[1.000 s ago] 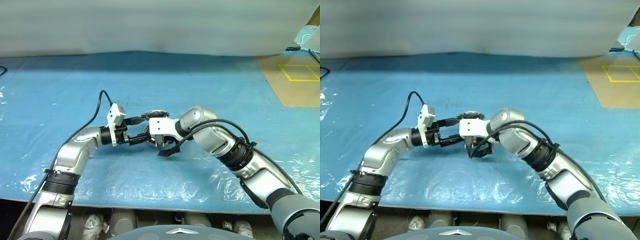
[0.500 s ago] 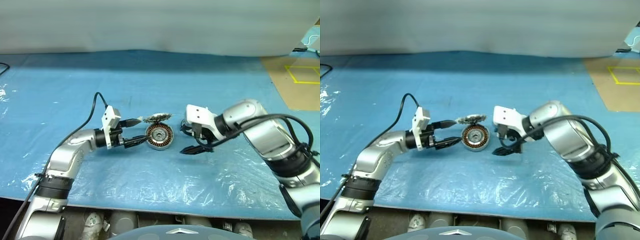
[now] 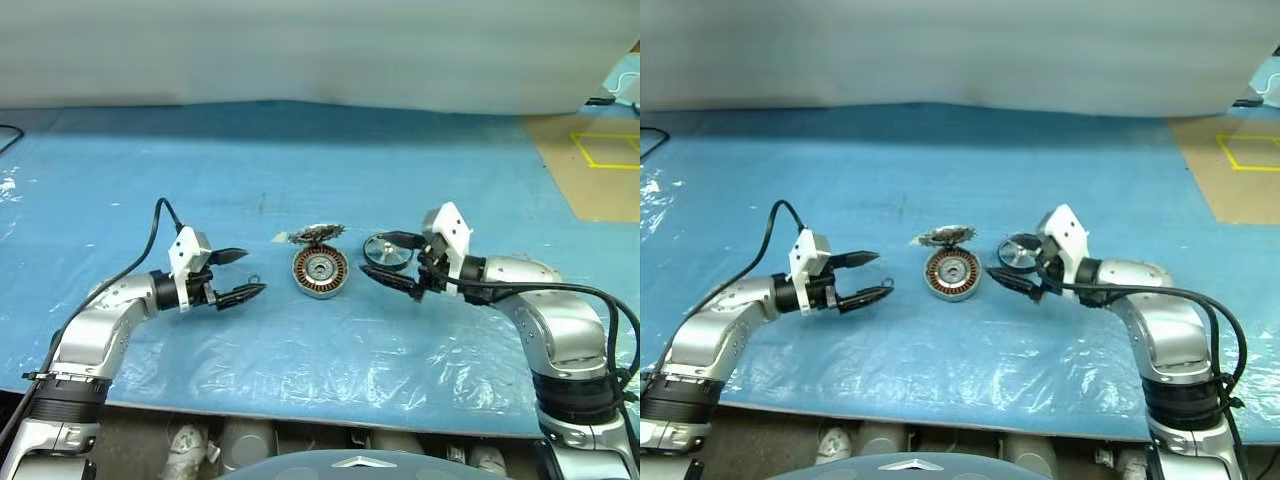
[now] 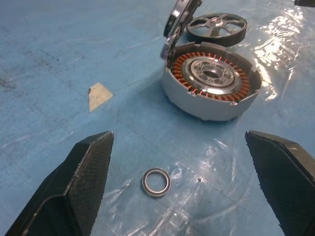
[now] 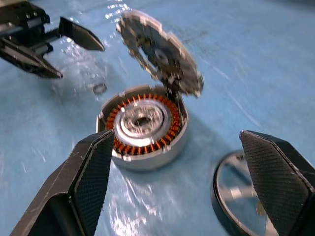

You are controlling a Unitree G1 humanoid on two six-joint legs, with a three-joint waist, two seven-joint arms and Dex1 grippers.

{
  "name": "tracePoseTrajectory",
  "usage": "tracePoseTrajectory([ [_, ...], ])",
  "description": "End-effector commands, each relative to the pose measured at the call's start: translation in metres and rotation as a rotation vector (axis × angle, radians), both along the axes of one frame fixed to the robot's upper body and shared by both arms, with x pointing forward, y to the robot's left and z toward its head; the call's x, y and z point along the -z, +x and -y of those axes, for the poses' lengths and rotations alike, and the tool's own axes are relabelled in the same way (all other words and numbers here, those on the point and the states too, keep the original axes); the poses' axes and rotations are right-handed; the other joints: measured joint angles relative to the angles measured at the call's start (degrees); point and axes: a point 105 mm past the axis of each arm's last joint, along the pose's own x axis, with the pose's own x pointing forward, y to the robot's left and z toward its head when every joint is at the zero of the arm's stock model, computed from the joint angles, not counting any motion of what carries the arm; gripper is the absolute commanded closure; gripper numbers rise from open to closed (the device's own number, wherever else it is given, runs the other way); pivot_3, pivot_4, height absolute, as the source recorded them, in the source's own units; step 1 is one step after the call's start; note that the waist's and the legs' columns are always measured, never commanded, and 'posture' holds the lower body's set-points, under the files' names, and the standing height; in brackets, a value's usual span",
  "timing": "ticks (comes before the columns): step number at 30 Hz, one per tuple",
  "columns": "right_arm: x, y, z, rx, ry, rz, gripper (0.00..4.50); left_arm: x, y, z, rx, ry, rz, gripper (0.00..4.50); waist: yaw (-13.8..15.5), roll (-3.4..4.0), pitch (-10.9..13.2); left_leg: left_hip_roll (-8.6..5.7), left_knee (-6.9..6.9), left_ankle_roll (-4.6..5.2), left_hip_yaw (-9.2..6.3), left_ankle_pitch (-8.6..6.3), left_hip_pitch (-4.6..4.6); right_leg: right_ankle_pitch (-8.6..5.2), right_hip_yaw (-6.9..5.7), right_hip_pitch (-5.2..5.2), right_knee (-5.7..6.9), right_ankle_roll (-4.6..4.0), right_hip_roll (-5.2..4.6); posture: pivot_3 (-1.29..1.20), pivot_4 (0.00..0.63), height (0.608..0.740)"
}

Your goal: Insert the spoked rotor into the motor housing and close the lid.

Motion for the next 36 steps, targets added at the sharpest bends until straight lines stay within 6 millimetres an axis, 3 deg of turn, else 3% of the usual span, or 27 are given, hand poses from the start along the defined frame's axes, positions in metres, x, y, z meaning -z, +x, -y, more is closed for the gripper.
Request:
tracePoseTrajectory([
  [1, -0.016, 0.0, -0.002, -0.022, 0.014, 0.077, 0.24, -0.005, 0.005, -0.005, -0.001, 0.006, 0.038, 0.0, -0.21, 0.0, 0.0, 0.0, 0.0, 0.0, 0.0, 0.0, 0.02, 0.0, 0.01, -0.01, 0.02, 0.0, 0.02, 0.0, 0.15, 0.74],
  [8, -0.004, -0.013, -0.013, -0.089, -0.048, 0.05, 0.24, 0.011, 0.013, -0.017, -0.056, 0.049, 0.016, 0.0, -0.11, 0.0, -0.01, -0.01, 0.0, 0.0, -0.01, 0.0, 0.0, 0.0, 0.01, 0.0, -0.01, 0.0, 0.01, 0.0, 0.15, 0.74],
  [19, 0.0, -0.012, -0.008, -0.06, -0.096, 0.093, 0.24, 0.035, -0.002, -0.004, 0.012, 0.059, 0.073, 0.0, 0.05, 0.0, -0.01, 0.0, 0.0, 0.0, -0.02, 0.0, 0.0, 0.0, 0.0, 0.01, 0.0, 0.01, -0.02, 0.0, 0.15, 0.74],
  [23, 0.003, -0.021, -0.011, -0.098, -0.099, 0.093, 0.24, 0.043, -0.001, -0.003, 0.007, 0.086, 0.071, 0.0, 0.1, 0.0, -0.01, 0.01, -0.01, 0.0, -0.02, 0.0, 0.0, -0.01, -0.01, 0.02, 0.0, 0.01, -0.02, 0.0, 0.15, 0.74],
  [28, -0.02, -0.025, -0.022, -0.153, 0.046, 0.084, 0.24, 0.042, 0.006, -0.001, 0.003, 0.091, 0.083, 0.0, 0.03, 0.01, -0.02, 0.0, 0.02, 0.02, -0.03, -0.01, 0.05, 0.0, 0.01, 0.02, 0.06, 0.02, -0.02, 0.0, 0.15, 0.74],
  [36, -0.016, -0.042, -0.047, -0.339, 0.046, 0.011, 0.24, 0.034, 0.022, 0.002, -0.031, 0.057, 0.092, 0.0, 0.28, -0.01, -0.03, 0.0, 0.05, 0.01, -0.05, 0.0, 0.04, 0.0, -0.02, 0.08, 0.05, 0.02, -0.05, 0.0, 0.15, 0.74],
])
